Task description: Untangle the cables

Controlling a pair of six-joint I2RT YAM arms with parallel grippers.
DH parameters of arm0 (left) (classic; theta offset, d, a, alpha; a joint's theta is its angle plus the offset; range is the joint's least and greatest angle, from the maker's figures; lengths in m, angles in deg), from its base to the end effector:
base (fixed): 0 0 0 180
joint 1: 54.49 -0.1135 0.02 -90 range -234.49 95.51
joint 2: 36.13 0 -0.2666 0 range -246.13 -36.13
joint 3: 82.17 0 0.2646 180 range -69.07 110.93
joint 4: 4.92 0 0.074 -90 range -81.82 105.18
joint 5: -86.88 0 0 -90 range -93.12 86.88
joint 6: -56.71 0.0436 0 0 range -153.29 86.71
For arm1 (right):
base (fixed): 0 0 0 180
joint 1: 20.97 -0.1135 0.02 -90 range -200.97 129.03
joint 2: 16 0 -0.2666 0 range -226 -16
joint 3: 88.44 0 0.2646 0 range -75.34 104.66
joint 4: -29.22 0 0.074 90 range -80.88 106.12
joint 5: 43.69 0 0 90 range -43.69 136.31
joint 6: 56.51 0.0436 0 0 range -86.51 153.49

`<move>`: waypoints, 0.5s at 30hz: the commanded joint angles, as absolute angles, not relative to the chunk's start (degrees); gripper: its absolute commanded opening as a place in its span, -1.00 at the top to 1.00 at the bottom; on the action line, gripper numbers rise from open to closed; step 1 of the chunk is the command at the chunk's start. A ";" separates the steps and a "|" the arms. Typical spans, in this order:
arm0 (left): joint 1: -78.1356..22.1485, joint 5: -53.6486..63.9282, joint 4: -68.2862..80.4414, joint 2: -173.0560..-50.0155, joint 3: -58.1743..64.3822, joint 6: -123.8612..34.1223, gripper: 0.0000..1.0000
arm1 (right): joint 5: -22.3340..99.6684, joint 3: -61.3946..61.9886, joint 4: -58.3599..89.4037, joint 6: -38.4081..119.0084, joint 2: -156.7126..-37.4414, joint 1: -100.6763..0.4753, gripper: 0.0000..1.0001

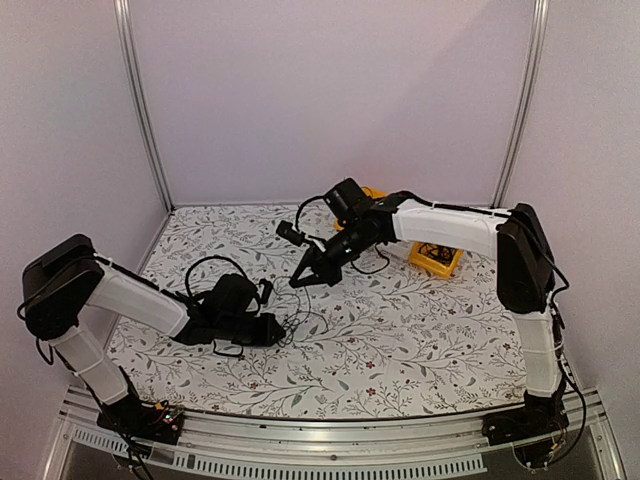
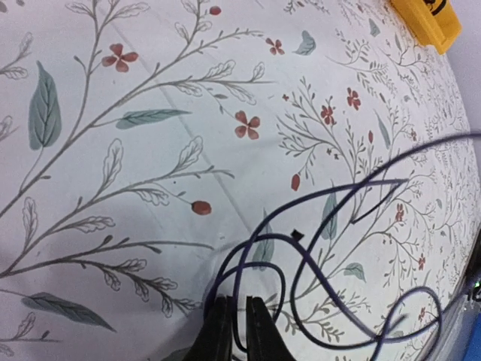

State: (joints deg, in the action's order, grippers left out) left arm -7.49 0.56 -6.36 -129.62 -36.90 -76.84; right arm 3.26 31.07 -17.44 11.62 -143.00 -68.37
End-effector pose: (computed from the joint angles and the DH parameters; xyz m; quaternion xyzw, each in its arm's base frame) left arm 0.1978 -0.2162 0.0967 0.0398 0.9285 -0.2825 0.2378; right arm 0.3198 0.3917 0.2061 -0.5960 0.6641 0.4037 0.2021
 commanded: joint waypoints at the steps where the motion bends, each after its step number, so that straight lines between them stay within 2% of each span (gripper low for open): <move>1: -8.56 -0.34 -5.34 -133.39 -35.81 -75.58 0.90 | -8.44 33.25 -18.87 9.69 -127.89 -67.24 1.00; 5: -9.10 0.24 -5.35 -136.01 -34.87 -74.85 0.92 | -12.18 37.42 -20.74 9.75 -122.50 -66.11 1.00; 11: -9.98 0.77 -4.61 -138.05 -33.71 -73.90 0.94 | -13.32 48.97 -23.43 10.65 -119.03 -62.75 1.00; 15: -10.73 0.67 -3.61 -138.15 -33.39 -73.37 0.94 | -11.70 51.89 -22.69 11.57 -117.21 -60.58 1.00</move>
